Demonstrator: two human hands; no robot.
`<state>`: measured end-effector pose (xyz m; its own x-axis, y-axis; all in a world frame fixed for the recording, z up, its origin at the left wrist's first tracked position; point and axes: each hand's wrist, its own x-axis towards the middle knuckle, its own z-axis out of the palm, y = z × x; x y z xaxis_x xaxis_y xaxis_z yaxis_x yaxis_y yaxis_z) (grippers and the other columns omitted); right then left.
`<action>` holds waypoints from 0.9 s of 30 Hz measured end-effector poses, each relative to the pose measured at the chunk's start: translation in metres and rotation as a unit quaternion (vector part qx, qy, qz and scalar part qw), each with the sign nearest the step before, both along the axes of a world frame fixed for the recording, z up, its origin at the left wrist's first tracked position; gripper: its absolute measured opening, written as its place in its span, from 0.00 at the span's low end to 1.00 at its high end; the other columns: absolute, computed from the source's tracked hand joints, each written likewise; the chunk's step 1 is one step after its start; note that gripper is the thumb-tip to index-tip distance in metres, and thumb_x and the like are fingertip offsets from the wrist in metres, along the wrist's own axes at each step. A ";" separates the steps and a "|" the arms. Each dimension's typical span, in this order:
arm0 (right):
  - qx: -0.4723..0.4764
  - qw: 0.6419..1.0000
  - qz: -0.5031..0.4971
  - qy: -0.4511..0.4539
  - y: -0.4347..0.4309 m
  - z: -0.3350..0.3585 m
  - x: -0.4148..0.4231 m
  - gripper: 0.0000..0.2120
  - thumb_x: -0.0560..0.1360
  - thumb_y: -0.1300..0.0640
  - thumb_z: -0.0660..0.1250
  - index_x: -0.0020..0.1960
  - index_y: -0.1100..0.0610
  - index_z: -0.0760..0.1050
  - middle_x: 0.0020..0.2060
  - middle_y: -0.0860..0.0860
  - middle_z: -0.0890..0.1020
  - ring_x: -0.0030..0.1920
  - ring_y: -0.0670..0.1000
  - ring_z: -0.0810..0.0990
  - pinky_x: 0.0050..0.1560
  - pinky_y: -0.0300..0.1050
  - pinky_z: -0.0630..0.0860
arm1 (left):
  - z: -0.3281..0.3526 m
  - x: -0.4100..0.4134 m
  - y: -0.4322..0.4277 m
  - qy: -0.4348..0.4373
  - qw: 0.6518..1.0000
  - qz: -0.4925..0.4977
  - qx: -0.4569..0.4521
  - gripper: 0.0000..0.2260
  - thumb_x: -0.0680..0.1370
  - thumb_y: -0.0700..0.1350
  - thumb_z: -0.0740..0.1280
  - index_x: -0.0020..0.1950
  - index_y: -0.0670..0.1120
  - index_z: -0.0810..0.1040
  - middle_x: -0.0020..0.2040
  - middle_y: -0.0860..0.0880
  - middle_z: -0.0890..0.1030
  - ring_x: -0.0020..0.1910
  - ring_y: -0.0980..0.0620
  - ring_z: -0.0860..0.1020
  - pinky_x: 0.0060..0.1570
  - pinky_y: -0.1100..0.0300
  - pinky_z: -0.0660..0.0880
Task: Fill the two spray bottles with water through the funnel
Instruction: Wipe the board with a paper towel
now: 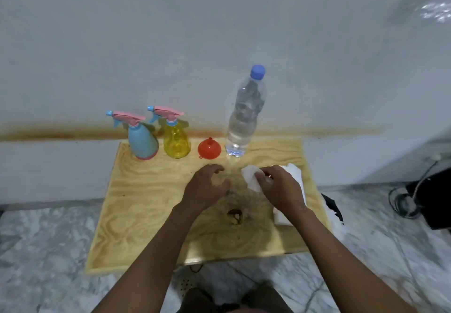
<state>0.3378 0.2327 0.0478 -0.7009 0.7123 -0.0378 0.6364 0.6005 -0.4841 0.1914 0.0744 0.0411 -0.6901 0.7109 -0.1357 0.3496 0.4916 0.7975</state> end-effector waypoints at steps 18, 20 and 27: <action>-0.085 0.981 -0.173 0.028 0.129 -0.041 0.188 0.13 0.80 0.46 0.61 0.57 0.49 0.80 0.50 0.45 0.81 0.52 0.48 0.79 0.44 0.42 0.70 | -0.078 0.161 0.184 0.016 0.965 -0.113 -0.235 0.32 0.78 0.58 0.64 0.79 0.51 0.57 0.79 0.48 0.54 0.77 0.45 0.55 0.67 0.51 0.66; -0.087 0.979 -0.182 0.022 0.138 -0.045 0.197 0.14 0.80 0.46 0.61 0.59 0.50 0.80 0.51 0.46 0.81 0.53 0.48 0.79 0.45 0.41 0.69 | -0.084 0.167 0.190 0.040 0.962 -0.105 -0.247 0.32 0.78 0.58 0.65 0.78 0.50 0.59 0.78 0.48 0.55 0.76 0.45 0.55 0.65 0.52 0.68; -0.093 0.973 -0.210 0.020 0.160 -0.072 0.231 0.14 0.80 0.47 0.61 0.61 0.50 0.78 0.55 0.47 0.81 0.55 0.48 0.79 0.50 0.44 0.74 | -0.090 0.177 0.200 0.107 0.952 -0.078 -0.277 0.25 0.76 0.56 0.67 0.70 0.50 0.67 0.72 0.48 0.60 0.69 0.45 0.61 0.51 0.52 0.74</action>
<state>0.5690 0.3928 -0.0240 -0.3530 0.9196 -0.1725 0.7855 0.1911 -0.5886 0.3681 0.2740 -0.0489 -0.6360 0.6673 -0.3876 0.5784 0.7447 0.3330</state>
